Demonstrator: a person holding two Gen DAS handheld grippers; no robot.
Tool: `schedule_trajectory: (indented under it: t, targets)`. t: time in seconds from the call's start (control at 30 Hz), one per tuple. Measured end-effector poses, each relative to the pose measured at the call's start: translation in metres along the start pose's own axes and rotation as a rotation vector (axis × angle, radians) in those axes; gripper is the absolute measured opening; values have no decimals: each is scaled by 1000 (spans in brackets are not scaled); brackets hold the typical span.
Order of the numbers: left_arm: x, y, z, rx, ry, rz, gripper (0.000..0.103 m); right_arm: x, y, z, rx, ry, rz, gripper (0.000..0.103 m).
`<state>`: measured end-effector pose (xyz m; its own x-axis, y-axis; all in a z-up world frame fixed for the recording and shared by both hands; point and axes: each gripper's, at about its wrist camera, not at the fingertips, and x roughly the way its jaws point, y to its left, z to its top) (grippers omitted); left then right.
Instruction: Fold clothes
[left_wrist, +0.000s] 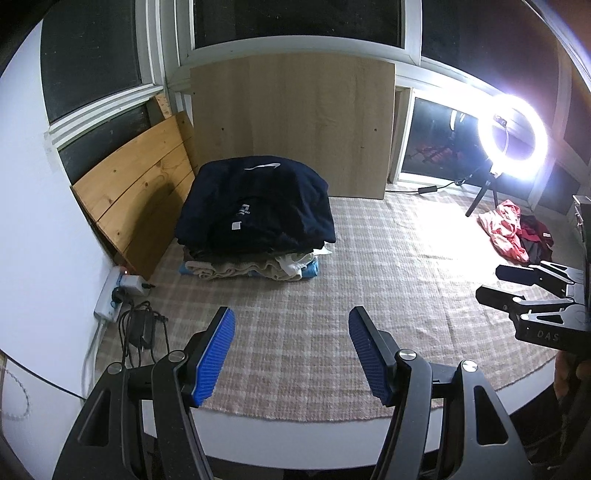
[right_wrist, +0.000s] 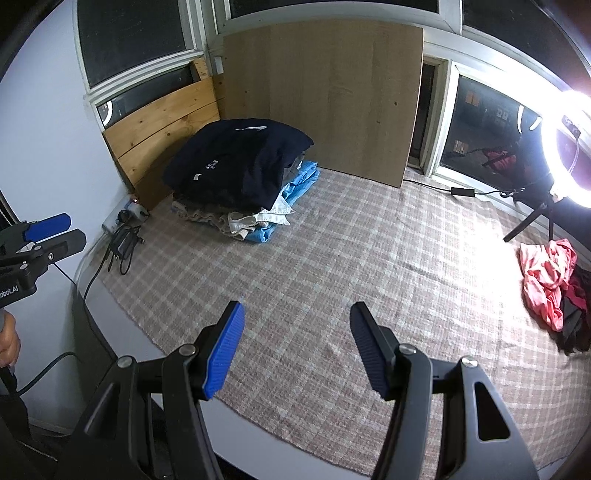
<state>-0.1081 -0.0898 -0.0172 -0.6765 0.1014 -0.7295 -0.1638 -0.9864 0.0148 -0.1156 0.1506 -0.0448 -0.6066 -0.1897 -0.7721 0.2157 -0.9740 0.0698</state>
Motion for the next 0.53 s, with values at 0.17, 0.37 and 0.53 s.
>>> schedule_trajectory:
  t: [0.17, 0.37, 0.53]
  targets:
    - [1, 0, -1, -7, 13, 6, 62, 1, -1, -2, 5, 5, -1, 59]
    - [-1, 1, 0, 0, -5, 9, 62, 3, -1, -2, 6, 9, -1, 59]
    - [-1, 3, 1, 3, -8, 8, 62, 3, 0, -1, 7, 10, -5, 59]
